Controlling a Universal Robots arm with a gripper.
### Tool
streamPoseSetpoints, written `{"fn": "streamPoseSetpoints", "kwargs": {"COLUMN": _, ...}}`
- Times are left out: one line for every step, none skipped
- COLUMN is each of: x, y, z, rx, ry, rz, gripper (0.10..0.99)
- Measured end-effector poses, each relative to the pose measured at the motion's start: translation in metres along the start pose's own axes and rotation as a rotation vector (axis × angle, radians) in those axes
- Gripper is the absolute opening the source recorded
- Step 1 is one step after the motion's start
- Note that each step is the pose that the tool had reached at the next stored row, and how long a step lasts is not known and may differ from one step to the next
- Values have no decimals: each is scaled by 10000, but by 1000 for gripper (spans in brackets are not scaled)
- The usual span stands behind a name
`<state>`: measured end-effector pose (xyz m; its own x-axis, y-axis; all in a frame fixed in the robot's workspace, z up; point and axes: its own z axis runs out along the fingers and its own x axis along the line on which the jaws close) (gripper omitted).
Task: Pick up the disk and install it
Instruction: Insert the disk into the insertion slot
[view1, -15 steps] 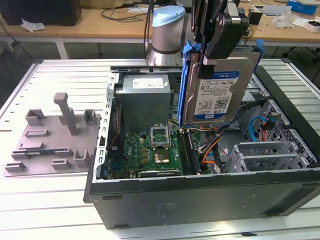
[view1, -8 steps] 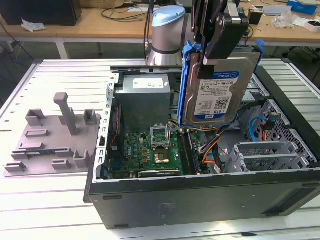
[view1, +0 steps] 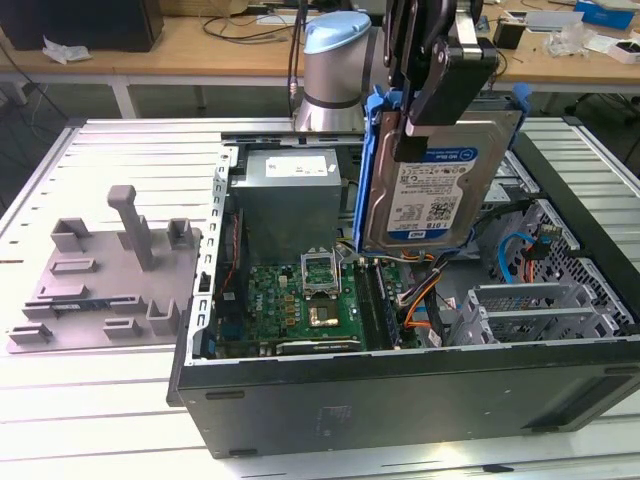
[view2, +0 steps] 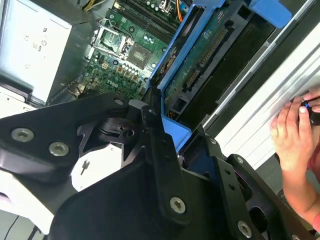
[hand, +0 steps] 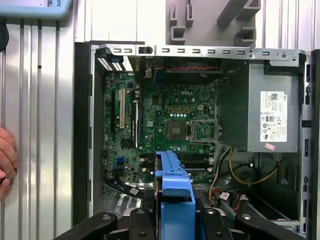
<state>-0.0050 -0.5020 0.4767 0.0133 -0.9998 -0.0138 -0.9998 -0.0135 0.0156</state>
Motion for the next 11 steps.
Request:
{"fn": "streamPoseSetpoints", "kwargs": {"x": 4, "y": 0, "z": -1, "rx": -63, "ry": -7, "rz": 18, "gripper": 369}}
{"fn": "streamPoseSetpoints", "kwargs": {"x": 7, "y": -1, "z": -1, "rx": -110, "ry": -17, "rz": 25, "gripper": 369}}
{"fn": "streamPoseSetpoints", "kwargs": {"x": 11, "y": -2, "z": 1, "rx": -160, "ry": -37, "rz": 32, "gripper": 369}}
{"fn": "streamPoseSetpoints", "kwargs": {"x": 12, "y": -2, "z": 2, "rx": -172, "ry": -45, "rz": 36, "gripper": 369}}
{"fn": "streamPoseSetpoints", "kwargs": {"x": 12, "y": -2, "z": 3, "rx": -174, "ry": -47, "rz": 37, "gripper": 369}}
{"fn": "streamPoseSetpoints", "kwargs": {"x": 12, "y": -3, "z": 3, "rx": -174, "ry": -45, "rz": 36, "gripper": 369}}
{"fn": "streamPoseSetpoints", "kwargs": {"x": 12, "y": -3, "z": 3, "rx": -174, "ry": -46, "rz": 36, "gripper": 369}}
{"fn": "streamPoseSetpoints", "kwargs": {"x": 12, "y": -3, "z": 3, "rx": -175, "ry": -45, "rz": 36, "gripper": 369}}
{"fn": "streamPoseSetpoints", "kwargs": {"x": 12, "y": -3, "z": 3, "rx": -175, "ry": -45, "rz": 36, "gripper": 369}}
{"fn": "streamPoseSetpoints", "kwargs": {"x": 12, "y": -3, "z": 3, "rx": -175, "ry": -45, "rz": 36, "gripper": 369}}
{"fn": "streamPoseSetpoints", "kwargs": {"x": 12, "y": -3, "z": 4, "rx": -175, "ry": -45, "rz": 36, "gripper": 369}}
